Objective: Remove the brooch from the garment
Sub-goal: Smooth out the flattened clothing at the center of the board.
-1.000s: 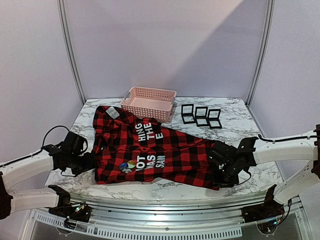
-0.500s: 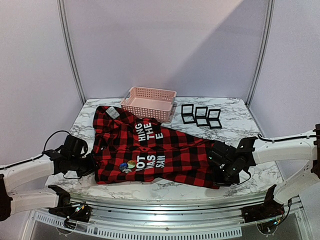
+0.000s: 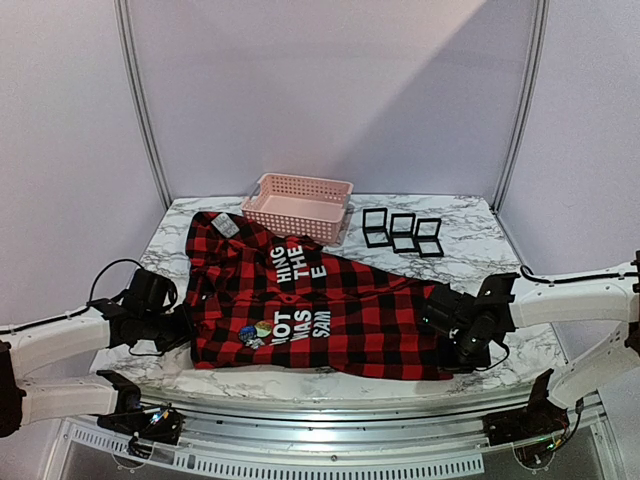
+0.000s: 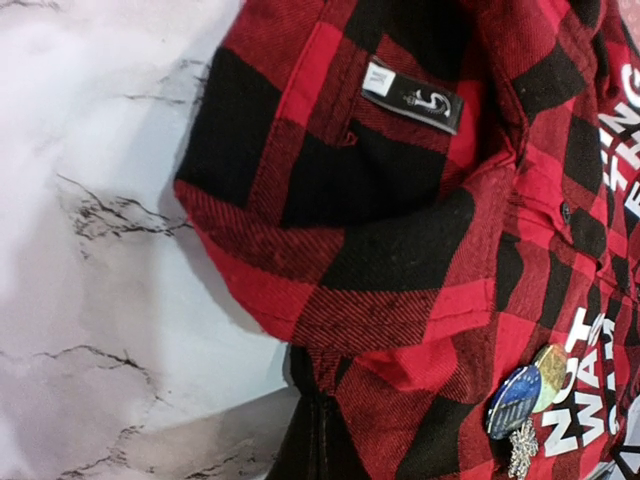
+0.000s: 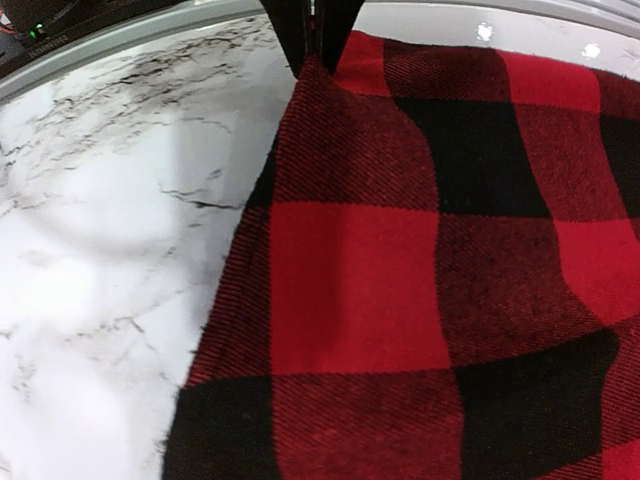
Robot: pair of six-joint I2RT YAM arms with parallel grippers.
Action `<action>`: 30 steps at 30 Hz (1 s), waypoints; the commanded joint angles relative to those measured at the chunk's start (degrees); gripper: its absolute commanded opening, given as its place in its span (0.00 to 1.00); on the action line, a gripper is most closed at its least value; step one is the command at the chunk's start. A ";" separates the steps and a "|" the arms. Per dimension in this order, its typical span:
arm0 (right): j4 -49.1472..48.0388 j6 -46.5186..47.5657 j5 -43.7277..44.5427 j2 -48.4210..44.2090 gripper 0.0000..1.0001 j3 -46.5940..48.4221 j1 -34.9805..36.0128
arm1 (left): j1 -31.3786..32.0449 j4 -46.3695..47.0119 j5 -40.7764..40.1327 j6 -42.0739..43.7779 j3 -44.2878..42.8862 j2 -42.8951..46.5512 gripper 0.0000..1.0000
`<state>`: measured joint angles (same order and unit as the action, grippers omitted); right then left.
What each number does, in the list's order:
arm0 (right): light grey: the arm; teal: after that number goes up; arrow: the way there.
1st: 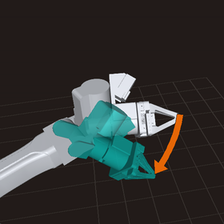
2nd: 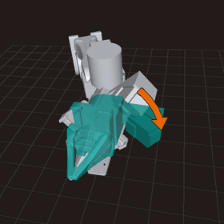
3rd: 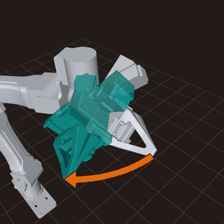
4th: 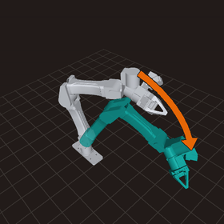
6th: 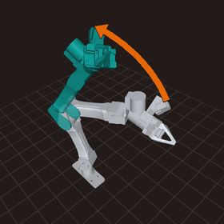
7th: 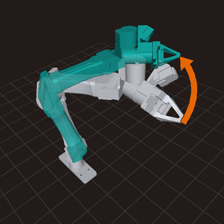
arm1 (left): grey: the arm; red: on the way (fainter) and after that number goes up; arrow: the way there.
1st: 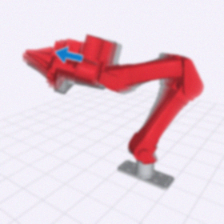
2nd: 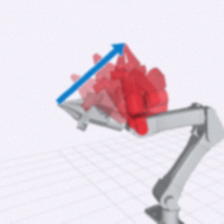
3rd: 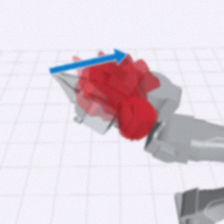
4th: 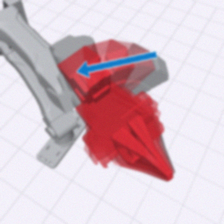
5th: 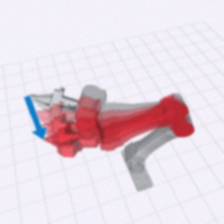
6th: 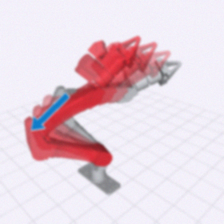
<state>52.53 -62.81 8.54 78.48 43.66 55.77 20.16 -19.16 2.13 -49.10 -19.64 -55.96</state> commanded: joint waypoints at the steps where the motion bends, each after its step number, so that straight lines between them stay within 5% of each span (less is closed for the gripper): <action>1: 5.63 -1.09 3.55 -0.96 0.00 1.63 -0.51 | -0.64 0.09 -1.92 0.62 -0.55 -0.11 0.00; 26: 9.62 2.69 -1.33 -1.22 0.02 1.37 -1.11 | -0.74 -12.63 -2.99 -0.09 -3.47 8.39 0.00; 28: 10.05 2.60 -1.28 -1.37 0.09 1.53 -1.08 | -0.74 -12.75 -1.92 -0.82 -3.37 9.01 0.09; 30: 10.72 2.52 -0.88 -2.09 0.27 2.57 -1.08 | -0.73 -13.44 -0.92 -1.21 -3.95 9.61 0.38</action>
<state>60.25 -60.31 7.51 78.24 45.17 54.70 20.16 -29.52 0.43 -49.21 -22.79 -47.66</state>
